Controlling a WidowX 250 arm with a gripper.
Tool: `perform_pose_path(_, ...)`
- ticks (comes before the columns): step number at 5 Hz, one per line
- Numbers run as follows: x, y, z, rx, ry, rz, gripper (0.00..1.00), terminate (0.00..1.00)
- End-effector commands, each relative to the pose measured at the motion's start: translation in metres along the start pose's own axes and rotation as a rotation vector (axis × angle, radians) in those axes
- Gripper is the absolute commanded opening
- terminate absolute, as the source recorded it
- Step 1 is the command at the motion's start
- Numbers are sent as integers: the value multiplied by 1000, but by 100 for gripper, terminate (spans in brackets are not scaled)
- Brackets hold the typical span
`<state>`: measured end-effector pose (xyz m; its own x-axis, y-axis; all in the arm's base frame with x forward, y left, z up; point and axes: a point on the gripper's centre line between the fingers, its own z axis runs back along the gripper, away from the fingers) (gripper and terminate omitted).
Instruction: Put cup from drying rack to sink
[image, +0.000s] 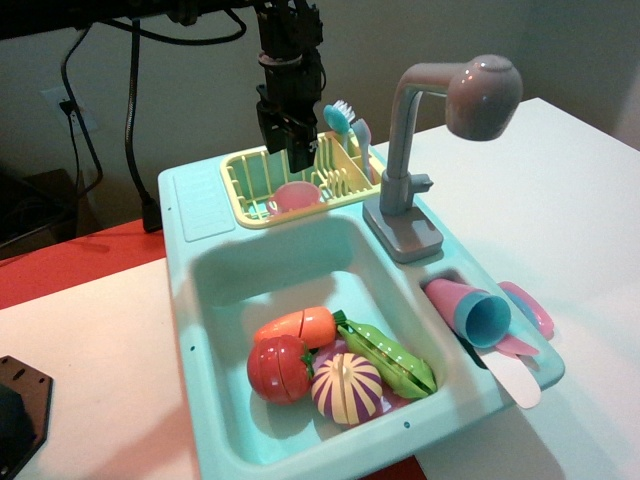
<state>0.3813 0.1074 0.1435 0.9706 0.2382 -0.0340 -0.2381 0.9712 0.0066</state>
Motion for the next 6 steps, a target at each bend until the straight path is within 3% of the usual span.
perform_pose_path(1, 0, 0, 0, 0, 0, 0, 100, 0)
perform_pose_path(6, -5, 23, -35, 53, 55, 28, 100, 0)
